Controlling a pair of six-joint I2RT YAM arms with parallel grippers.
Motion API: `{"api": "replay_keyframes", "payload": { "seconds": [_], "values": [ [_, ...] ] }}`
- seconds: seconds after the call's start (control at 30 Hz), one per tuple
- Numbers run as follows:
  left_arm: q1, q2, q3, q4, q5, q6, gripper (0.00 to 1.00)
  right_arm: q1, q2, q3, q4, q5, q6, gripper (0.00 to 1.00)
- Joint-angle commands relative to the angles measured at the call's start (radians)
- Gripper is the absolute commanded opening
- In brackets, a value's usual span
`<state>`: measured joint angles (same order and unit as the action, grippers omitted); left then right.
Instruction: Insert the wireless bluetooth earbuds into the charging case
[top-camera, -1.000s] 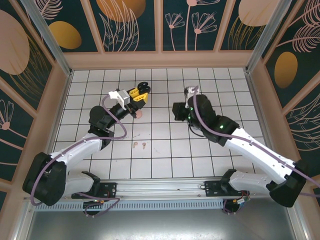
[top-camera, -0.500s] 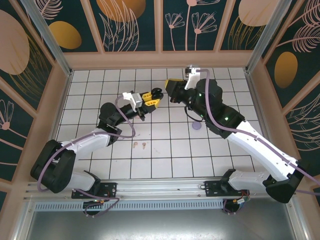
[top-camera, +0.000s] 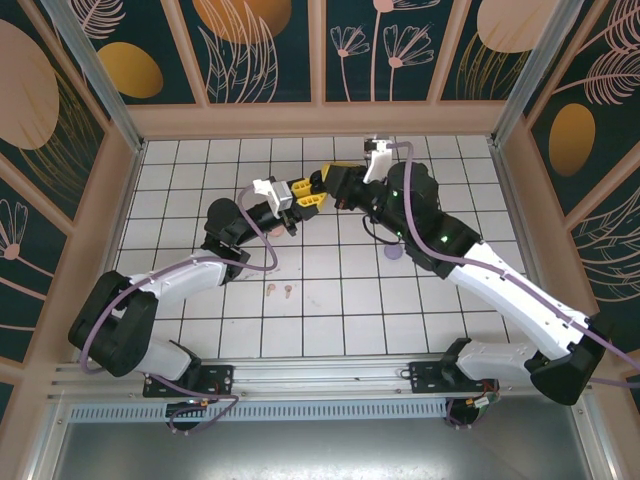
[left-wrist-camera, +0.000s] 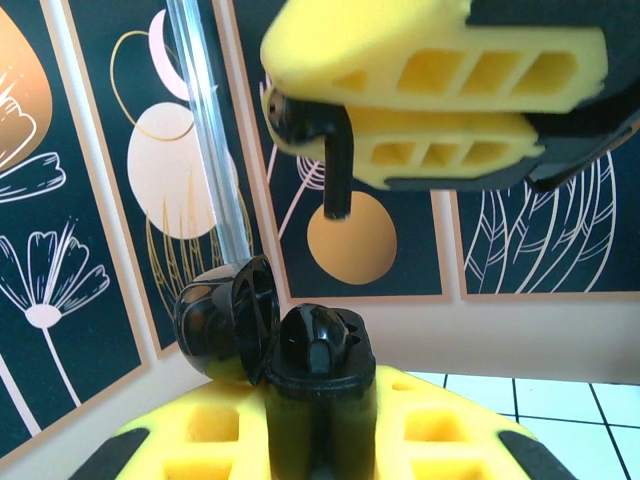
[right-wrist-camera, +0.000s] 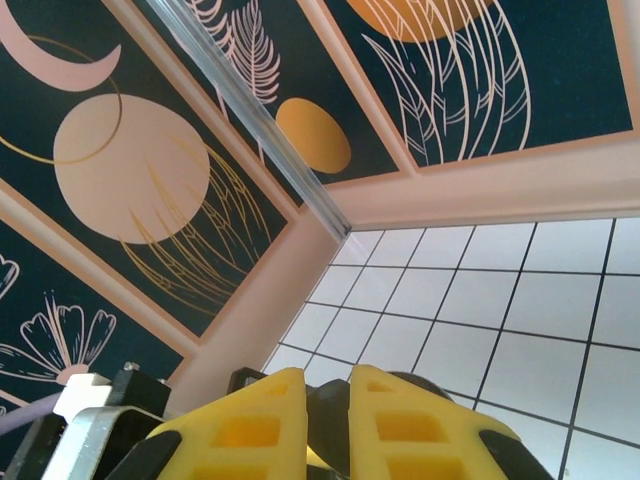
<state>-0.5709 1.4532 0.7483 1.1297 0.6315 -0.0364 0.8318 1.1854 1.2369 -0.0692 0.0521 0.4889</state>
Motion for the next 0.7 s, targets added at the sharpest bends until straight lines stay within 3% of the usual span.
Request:
{"api": "replay_keyframes", "payload": {
  "seconds": [0.0,0.67],
  "values": [
    [-0.006,-0.005,0.024,0.044,0.011,0.013,0.0,-0.004,-0.016,-0.02,0.062,-0.023,0.028,0.14],
    [-0.006,-0.029,0.022,0.042,-0.002,0.009,0.0,0.0,-0.006,-0.066,0.083,-0.034,0.051,0.14]
  ]
}}
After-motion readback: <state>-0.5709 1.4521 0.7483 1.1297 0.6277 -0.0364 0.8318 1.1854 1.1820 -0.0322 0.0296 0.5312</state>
